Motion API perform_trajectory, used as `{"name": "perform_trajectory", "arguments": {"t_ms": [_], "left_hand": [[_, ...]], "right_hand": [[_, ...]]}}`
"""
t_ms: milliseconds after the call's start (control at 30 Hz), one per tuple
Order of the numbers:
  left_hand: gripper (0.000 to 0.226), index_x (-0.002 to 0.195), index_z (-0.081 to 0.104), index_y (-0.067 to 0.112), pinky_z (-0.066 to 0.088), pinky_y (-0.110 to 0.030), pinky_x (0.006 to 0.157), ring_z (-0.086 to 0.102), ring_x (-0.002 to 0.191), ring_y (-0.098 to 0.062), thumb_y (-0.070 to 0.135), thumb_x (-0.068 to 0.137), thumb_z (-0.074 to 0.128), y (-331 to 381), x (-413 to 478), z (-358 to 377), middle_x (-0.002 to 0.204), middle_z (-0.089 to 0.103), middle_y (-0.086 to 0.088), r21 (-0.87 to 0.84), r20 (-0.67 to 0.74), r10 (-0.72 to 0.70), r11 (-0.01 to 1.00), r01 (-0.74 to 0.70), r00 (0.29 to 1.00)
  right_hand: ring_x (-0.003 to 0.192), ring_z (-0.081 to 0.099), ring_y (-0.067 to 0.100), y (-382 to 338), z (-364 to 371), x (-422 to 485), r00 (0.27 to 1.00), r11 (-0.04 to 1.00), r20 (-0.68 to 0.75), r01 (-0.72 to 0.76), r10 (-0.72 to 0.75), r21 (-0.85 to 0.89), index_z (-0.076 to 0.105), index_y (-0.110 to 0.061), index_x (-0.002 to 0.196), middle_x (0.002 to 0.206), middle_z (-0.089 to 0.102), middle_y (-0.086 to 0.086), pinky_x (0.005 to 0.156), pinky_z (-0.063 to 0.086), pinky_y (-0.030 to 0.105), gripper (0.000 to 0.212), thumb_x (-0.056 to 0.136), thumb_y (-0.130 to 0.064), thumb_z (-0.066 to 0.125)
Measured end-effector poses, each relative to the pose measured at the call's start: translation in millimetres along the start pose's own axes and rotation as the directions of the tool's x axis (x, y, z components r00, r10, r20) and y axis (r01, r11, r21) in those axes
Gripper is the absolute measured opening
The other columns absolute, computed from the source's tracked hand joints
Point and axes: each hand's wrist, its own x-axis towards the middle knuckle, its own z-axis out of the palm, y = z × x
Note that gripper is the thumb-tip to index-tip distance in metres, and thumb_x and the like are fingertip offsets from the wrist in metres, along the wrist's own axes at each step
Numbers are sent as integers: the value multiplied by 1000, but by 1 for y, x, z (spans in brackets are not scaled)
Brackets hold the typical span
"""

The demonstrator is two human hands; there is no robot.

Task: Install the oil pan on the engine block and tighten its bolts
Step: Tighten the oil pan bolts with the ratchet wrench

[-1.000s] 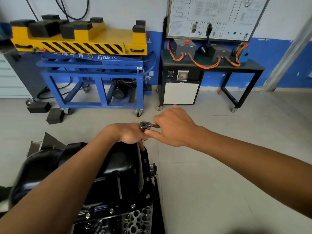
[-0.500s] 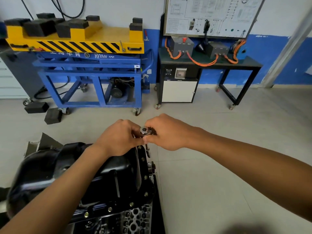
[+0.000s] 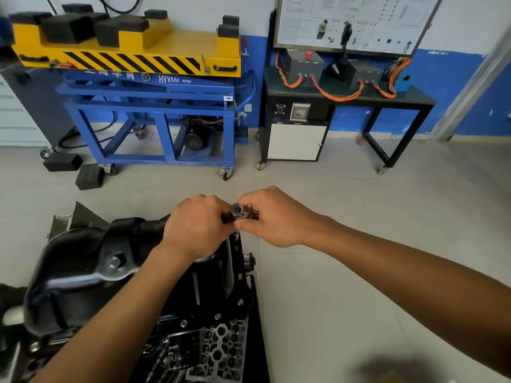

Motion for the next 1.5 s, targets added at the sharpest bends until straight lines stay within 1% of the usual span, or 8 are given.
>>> {"name": "perform_trajectory", "arguments": {"t_ms": [267, 533, 700, 833, 967, 1167, 1300, 1500], "left_hand": [[19, 87, 75, 34, 38, -32, 65, 54, 68, -19, 50, 86, 66, -3, -2, -2, 74, 68, 5, 8, 31, 10, 1000, -11, 999], [21, 92, 77, 35, 32, -31, 67, 47, 62, -16, 52, 88, 65, -2, -3, -6, 60, 51, 13, 28, 54, 72, 997, -74, 996], [17, 93, 77, 36, 33, -31, 69, 48, 65, -18, 49, 88, 66, -1, -8, -6, 71, 65, 6, 24, 3, 83, 996, -83, 997], [20, 91, 77, 35, 34, -31, 70, 51, 66, -18, 50, 87, 65, -1, -6, -4, 71, 65, 7, 51, 16, 86, 995, -87, 996], [18, 91, 75, 37, 34, -31, 68, 51, 66, -17, 51, 87, 65, -1, -3, -1, 67, 58, 11, 57, 15, 77, 995, -78, 997], [18, 88, 75, 37, 36, -30, 61, 61, 73, -20, 51, 82, 67, -6, 3, 4, 73, 64, 8, 56, 45, 61, 996, -63, 997], [24, 85, 73, 36, 40, -32, 65, 62, 77, -23, 58, 80, 65, -4, 2, 7, 77, 65, 4, 88, 40, 33, 995, -37, 999], [25, 72, 70, 36, 48, -32, 73, 64, 78, -19, 59, 80, 69, -3, 2, 2, 78, 70, 8, 57, 87, -14, 998, 9, 996]], "right_hand": [[67, 61, 24, -19, 7, -5, 993, 993, -38, -115, 116, 22, 70, -8, 87, 74, 65, 7, 62, 50, 42, 17, 90, -25, 71], [57, 52, 9, -27, 12, -11, 972, 976, -86, -214, 218, 44, 67, -14, 77, 68, 63, 0, 55, 40, 28, 17, 87, -25, 74], [53, 52, -3, -29, 15, -17, 968, 971, -109, -216, 227, 102, 60, -37, 71, 63, 58, -14, 49, 34, 11, 26, 87, -24, 75], [61, 58, 5, -27, 15, -17, 971, 971, -77, -220, 227, 91, 68, -24, 84, 68, 62, -9, 56, 43, 20, 7, 88, -25, 75], [76, 68, 22, -27, 4, -12, 969, 967, -2, -245, 245, 73, 73, -10, 96, 78, 69, 6, 71, 54, 37, 19, 89, -27, 73], [59, 61, 24, -29, -6, -1, 985, 968, 88, -128, 150, -216, 64, -6, 75, 65, 61, 8, 57, 49, 39, 32, 92, -34, 66], [54, 49, 21, -34, -18, 6, 973, 936, 223, 32, 51, -352, 64, -2, 77, 61, 56, 8, 54, 40, 35, 35, 93, -33, 65], [53, 47, 12, -39, -32, 14, 946, 735, 310, 276, -94, -620, 56, -21, 72, 62, 50, -4, 51, 38, 30, 23, 92, -21, 67]]}}
